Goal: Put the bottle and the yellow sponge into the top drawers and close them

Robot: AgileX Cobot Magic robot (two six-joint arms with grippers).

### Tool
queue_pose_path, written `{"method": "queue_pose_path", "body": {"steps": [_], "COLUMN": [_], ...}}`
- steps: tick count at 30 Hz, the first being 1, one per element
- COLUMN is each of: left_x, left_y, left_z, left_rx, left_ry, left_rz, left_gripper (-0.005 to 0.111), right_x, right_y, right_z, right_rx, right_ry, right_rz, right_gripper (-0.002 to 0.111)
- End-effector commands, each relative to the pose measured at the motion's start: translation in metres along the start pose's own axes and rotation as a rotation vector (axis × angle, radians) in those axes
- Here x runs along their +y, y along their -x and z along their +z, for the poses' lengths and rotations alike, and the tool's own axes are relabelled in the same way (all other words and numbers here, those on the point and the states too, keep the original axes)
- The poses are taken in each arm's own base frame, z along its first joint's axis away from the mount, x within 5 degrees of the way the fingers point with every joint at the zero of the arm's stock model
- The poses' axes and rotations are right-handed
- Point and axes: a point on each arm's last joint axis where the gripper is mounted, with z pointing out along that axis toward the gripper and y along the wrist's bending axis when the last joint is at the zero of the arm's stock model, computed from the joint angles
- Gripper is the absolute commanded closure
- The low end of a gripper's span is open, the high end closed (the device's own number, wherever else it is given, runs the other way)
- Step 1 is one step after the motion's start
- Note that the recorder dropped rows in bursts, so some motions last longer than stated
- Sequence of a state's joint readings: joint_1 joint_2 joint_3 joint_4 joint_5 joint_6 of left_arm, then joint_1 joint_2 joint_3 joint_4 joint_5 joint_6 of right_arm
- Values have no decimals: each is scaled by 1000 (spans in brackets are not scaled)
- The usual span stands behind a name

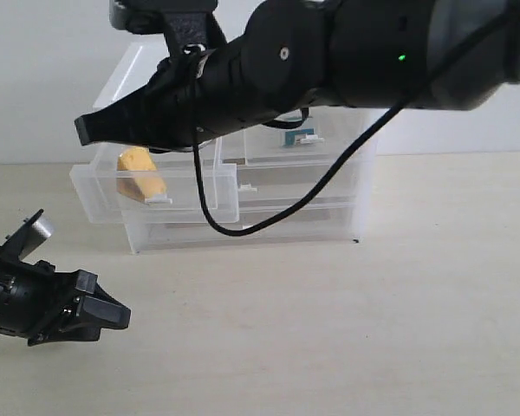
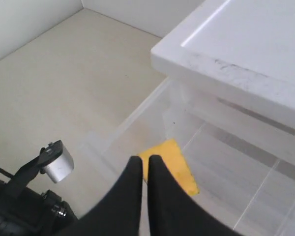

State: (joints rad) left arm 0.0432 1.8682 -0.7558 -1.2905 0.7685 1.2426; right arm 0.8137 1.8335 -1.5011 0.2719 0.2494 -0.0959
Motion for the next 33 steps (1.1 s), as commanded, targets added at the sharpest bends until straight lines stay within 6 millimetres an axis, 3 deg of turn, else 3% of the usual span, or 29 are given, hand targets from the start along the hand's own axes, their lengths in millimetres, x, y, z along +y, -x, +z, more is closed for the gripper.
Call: {"method": "queue_pose_path", "body": {"steps": [1,8,16,26,33], "left_x": [-2,-2,-2,-2,-2], "left_y": [0,0,0,0,0], "left_z": [-1,-1,-1,-1,-1], "left_rx": [-5,-7,-7,-9,-9], "left_ry": [-8,-9,-9,-8,-8], "left_rz": [4,1,1,0,0], "left_gripper": [51,51,51,51,51], "right_x": [0,3,2,20,10], "right_y": [8,13,0,-6,2], "right_z": [11,14,30,32,32], "right_rx": [-7,-19,27,53,-28], "right_ry": [10,38,45,84,51], "right_rz": [21,83,115,108,31], "right_gripper": [108,108,108,108,108]}}
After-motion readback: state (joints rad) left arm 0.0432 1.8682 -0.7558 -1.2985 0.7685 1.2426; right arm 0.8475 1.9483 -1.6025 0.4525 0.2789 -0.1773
